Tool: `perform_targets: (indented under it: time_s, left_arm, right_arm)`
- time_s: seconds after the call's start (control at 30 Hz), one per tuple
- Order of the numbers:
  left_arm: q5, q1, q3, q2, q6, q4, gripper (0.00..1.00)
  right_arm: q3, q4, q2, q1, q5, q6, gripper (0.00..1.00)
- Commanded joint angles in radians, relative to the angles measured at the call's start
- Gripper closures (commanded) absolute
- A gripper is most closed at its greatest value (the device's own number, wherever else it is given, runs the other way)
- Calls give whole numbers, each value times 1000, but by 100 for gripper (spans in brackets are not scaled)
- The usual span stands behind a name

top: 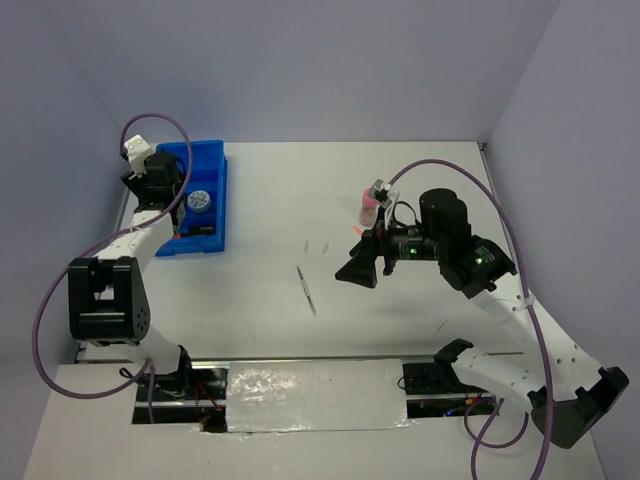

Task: Sort the stationery into containers
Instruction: Place the stationery in the storage box.

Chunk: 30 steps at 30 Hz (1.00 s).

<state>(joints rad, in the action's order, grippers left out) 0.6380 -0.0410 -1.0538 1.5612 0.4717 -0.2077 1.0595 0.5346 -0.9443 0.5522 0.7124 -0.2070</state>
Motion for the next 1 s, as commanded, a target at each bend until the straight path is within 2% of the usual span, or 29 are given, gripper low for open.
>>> perform_targets:
  time_s: [0.0, 0.7, 0.97]
  left_arm:
    - [-9, -8, 9, 14, -24, -156, 100]
    - [-89, -56, 51, 125, -30, -257, 100]
    - [-84, -57, 41, 164, -39, -275, 88]
  right_arm:
    - [48, 11, 4, 5, 19, 29, 0]
    - [50, 38, -25, 5, 33, 29, 0]
    - [28, 16, -34, 5, 41, 11, 0]
